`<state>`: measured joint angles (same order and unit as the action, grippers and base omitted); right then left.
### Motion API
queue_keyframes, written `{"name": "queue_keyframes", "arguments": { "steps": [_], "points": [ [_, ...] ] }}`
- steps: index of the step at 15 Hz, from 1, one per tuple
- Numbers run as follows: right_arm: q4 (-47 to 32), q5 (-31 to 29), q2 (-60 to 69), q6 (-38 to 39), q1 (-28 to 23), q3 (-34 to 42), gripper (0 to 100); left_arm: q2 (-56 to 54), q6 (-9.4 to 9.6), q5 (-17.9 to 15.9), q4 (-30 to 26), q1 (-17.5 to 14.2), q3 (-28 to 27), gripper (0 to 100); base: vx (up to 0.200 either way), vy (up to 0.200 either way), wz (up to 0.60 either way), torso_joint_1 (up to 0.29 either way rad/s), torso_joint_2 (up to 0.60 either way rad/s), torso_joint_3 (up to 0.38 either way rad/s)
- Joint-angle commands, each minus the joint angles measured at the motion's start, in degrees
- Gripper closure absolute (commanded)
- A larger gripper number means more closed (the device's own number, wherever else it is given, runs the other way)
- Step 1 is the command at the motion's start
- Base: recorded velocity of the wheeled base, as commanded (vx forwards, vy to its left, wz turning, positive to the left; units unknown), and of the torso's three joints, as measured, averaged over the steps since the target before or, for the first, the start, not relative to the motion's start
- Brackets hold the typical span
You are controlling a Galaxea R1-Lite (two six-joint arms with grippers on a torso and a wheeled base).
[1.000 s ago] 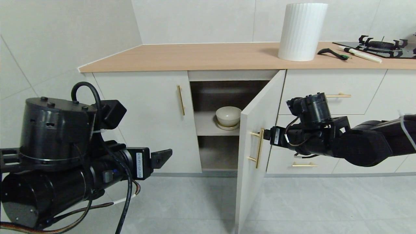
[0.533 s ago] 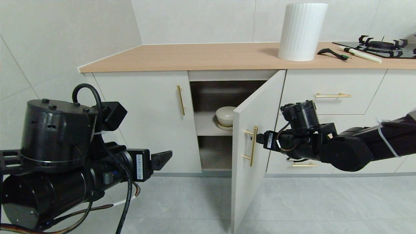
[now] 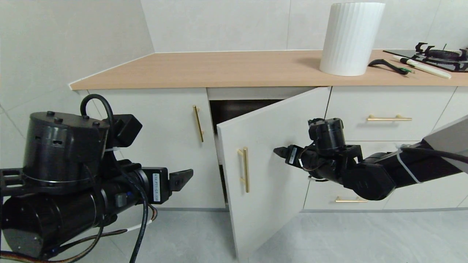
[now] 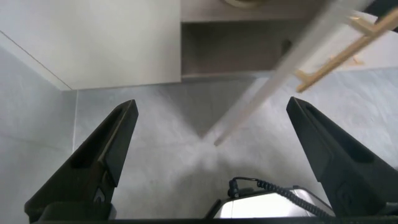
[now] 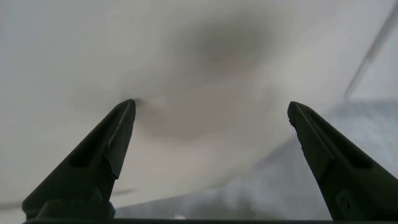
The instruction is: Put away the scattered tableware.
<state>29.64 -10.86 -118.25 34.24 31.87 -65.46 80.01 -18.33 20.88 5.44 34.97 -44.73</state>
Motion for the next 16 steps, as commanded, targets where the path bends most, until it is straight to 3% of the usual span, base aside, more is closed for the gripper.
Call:
{"name": "queue_keyframes", "arguments": {
  "steps": [1,4,9,16],
  "points": [
    [2.01,-1.44,-3.04,0.74,0.48,-0.98,0,0.33,-0.03,0.04,0.01,0.01,-0.01,0,0.0,0.0,0.0,0.0,0.0,0.0],
    [3.94,-2.67,-4.1,1.18,0.48,-1.86,0,0.41,-0.03,0.12,0.01,0.09,-0.1,0,0.0,0.0,0.0,0.0,0.0,0.0],
    [4.11,-10.14,-8.4,3.46,-0.67,-7.93,0,0.33,-0.03,0.04,0.1,0.01,-0.1,0,0.0,0.0,0.0,0.0,0.0,0.0],
    [4.11,-13.57,-11.04,4.43,-2.42,-11.44,0,0.59,-0.03,0.04,0.1,0.01,-0.01,0,0.0,0.0,0.0,0.0,0.0,0.0]
  ]
}}
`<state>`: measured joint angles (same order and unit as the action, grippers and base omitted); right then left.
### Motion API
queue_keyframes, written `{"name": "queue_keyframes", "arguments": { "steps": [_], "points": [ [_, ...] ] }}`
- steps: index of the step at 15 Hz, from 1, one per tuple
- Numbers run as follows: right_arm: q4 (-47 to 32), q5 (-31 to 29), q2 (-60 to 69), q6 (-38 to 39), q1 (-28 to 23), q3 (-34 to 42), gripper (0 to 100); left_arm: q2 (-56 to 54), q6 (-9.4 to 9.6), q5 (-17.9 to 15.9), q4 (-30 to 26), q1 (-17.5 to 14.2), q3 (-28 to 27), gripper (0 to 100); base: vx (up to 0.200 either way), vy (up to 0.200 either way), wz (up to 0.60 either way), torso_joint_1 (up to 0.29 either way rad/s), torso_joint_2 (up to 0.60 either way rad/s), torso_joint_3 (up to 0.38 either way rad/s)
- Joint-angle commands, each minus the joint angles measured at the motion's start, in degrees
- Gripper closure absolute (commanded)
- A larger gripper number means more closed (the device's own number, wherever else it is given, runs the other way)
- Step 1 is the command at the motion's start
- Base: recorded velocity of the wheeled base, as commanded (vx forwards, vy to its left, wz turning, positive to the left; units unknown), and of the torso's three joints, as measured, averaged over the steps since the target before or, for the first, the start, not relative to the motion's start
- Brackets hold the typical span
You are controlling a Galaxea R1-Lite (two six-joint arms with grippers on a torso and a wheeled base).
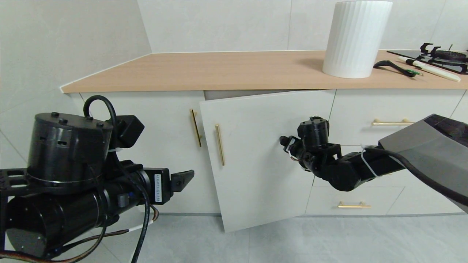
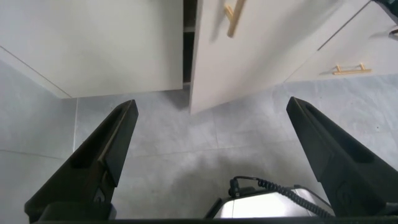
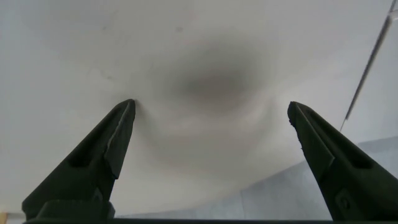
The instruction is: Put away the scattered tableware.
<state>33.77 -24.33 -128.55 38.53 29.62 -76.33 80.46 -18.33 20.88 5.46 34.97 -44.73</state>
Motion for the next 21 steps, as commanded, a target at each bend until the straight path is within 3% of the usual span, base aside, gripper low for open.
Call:
{"name": "queue_keyframes", "arguments": {
  "steps": [1,12,21],
  "points": [
    [-0.11,-0.72,-1.44,0.23,-0.44,-1.46,0,0.14,-0.03,0.04,-0.01,0.01,-0.01,0,0.0,0.0,0.0,0.0,0.0,0.0],
    [-0.28,-5.81,-5.48,0.75,-2.11,-6.73,0,0.58,-0.03,-0.05,-0.01,0.01,-0.01,0,0.0,0.0,0.0,0.0,0.0,0.0],
    [-0.11,-5.9,-5.66,0.84,-2.2,-7.0,0,0.67,-0.03,-0.05,-0.01,0.01,-0.01,0,0.0,0.0,0.0,0.0,0.0,0.0]
  ]
}}
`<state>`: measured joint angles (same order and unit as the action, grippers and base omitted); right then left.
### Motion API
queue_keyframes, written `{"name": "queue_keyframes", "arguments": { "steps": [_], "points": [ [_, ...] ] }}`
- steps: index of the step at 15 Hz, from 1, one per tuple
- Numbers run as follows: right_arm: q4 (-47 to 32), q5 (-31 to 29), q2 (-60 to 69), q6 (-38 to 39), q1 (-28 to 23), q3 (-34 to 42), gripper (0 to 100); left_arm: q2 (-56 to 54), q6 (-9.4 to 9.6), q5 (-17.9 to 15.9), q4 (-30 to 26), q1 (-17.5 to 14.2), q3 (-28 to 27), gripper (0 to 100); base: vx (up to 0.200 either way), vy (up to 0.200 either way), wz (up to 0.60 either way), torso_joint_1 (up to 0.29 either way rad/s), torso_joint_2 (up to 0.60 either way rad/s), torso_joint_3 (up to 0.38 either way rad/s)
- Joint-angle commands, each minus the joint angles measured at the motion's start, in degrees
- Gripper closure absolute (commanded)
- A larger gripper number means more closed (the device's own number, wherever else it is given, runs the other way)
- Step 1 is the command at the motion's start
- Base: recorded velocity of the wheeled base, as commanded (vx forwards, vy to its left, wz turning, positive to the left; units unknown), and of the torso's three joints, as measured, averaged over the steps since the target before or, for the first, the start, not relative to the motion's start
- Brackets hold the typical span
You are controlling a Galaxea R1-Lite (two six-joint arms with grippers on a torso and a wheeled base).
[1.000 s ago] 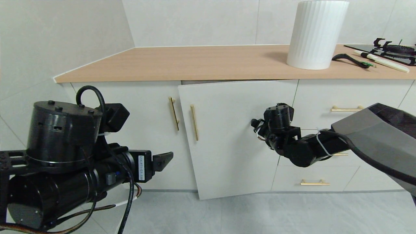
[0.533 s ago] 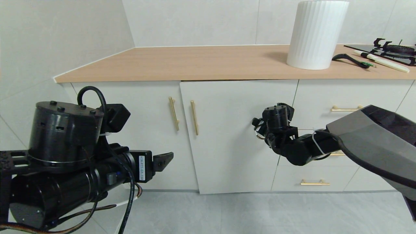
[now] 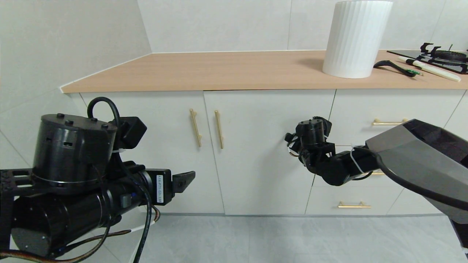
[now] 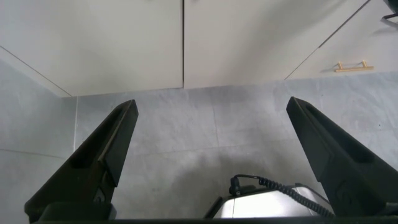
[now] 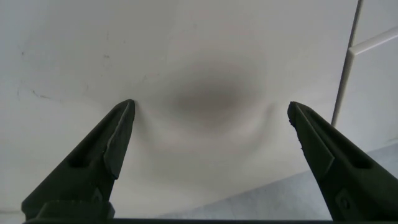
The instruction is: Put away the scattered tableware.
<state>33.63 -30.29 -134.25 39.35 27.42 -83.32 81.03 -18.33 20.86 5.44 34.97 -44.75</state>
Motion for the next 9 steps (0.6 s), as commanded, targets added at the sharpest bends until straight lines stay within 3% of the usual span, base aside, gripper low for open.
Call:
{"name": "queue_keyframes", "arguments": {
  "steps": [1,6,9],
  "points": [
    [0.03,-0.03,-0.04,0.02,-0.08,-0.09,0,0.27,-0.03,0.06,0.01,0.01,0.02,0,0.0,0.0,0.0,0.0,0.0,0.0],
    [-0.06,-0.47,-0.48,-0.06,-1.49,-1.14,0,0.44,-0.12,0.06,0.01,0.01,0.02,0,0.0,0.0,0.0,0.0,0.0,0.0],
    [-0.41,0.06,3.3,-0.06,-1.14,1.94,0,0.27,-0.12,0.06,0.1,0.01,-0.07,0,0.0,0.0,0.0,0.0,0.0,0.0]
  ]
}}
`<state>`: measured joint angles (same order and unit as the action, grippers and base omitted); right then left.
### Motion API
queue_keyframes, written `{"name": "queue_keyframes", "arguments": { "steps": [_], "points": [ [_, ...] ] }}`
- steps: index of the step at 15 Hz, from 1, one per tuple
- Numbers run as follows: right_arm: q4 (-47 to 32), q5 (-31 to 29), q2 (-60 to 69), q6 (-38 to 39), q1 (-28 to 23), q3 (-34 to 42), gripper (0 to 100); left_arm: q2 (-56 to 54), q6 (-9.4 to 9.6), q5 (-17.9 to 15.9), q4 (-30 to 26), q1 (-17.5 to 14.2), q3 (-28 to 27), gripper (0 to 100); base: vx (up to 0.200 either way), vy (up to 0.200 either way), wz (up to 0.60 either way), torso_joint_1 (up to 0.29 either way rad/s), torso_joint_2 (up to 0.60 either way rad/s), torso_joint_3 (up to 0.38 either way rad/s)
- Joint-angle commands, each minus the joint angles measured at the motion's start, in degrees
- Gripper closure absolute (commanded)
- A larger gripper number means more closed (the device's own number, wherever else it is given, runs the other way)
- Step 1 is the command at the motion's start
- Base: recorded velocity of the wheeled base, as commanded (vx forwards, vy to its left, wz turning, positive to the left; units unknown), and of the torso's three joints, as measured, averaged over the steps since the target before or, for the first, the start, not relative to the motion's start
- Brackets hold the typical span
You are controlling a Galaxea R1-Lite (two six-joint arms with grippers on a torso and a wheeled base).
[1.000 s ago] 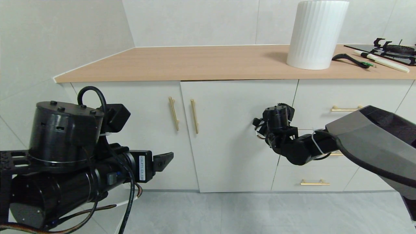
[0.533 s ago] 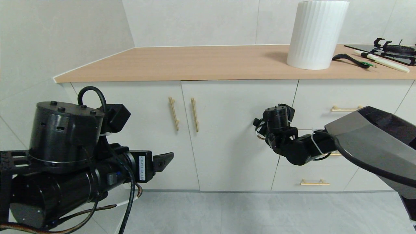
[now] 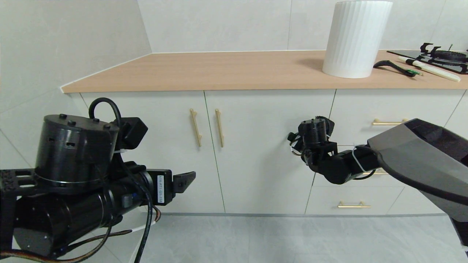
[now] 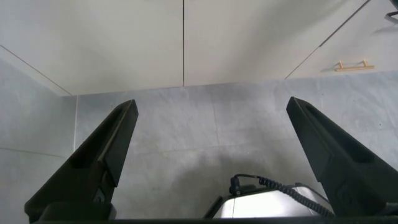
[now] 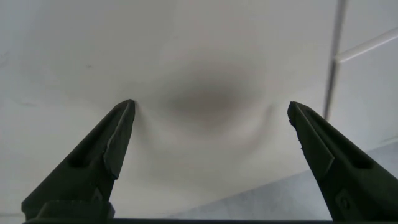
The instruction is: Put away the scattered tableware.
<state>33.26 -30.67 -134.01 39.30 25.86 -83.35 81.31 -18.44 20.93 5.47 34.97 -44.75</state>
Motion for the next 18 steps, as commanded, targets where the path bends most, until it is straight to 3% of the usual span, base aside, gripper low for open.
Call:
{"name": "queue_keyframes", "arguments": {
  "steps": [1,4,6,7,8,10,13,14,15,16,18],
  "points": [
    [0.05,0.61,5.16,-0.02,0.6,3.1,0,-0.1,-0.01,0.07,-0.02,-0.08,0.02,0,0.0,0.0,0.0,0.0,0.0,0.0],
    [0.05,0.53,14.48,-0.37,1.13,8.46,0,-0.72,0.25,2.18,0.06,-1.14,0.98,0,0.0,0.0,0.0,0.0,0.0,0.0],
    [0.32,0.61,21.6,-1.51,1.65,14.18,0,-2.03,0.25,6.05,-0.02,-1.31,1.16,0,0.0,0.0,0.0,0.0,0.0,0.0],
    [0.85,0.61,29.25,-5.55,1.83,20.42,0,-4.32,0.34,10.53,-0.02,-1.49,2.56,0,0.0,0.0,0.0,0.0,0.0,0.0],
    [2.08,0.44,33.64,-7.49,1.83,23.85,0,-6.69,1.04,11.94,-0.2,-2.02,3.71,0,0.0,0.0,0.0,0.0,0.0,0.0],
    [4.62,0.09,43.13,-10.3,1.83,33.95,0,-12.32,4.21,12.2,-0.29,-2.81,6.7,0,0.0,0.0,0.0,0.0,0.0,0.0],
    [8.4,-0.09,63.0,-18.38,1.65,53.2,0,-21.72,5.0,12.2,-0.11,-3.42,12.32,0,0.0,0.0,0.0,0.0,0.0,0.0],
    [8.4,-0.09,63.0,-18.38,1.65,53.2,0,-21.72,5.0,12.2,-0.11,-3.42,12.32,0,0.0,0.0,0.0,0.0,0.0,0.0],
    [8.4,0.0,75.74,-25.42,1.57,61.81,0,-28.84,5.44,12.2,-0.38,-3.77,14.52,0,0.0,0.0,0.0,0.0,0.0,0.0],
    [7.79,0.26,85.58,-30.34,1.39,65.86,0,-33.76,6.67,12.12,-0.55,-4.92,16.54,0,0.0,0.0,0.0,0.0,0.0,0.0],
    [3.75,1.58,98.06,-34.47,-8.72,69.55,0,-42.73,9.92,12.12,-0.64,-7.64,20.93,0,0.0,0.0,0.0,0.0,0.0,0.0]
  ]
}}
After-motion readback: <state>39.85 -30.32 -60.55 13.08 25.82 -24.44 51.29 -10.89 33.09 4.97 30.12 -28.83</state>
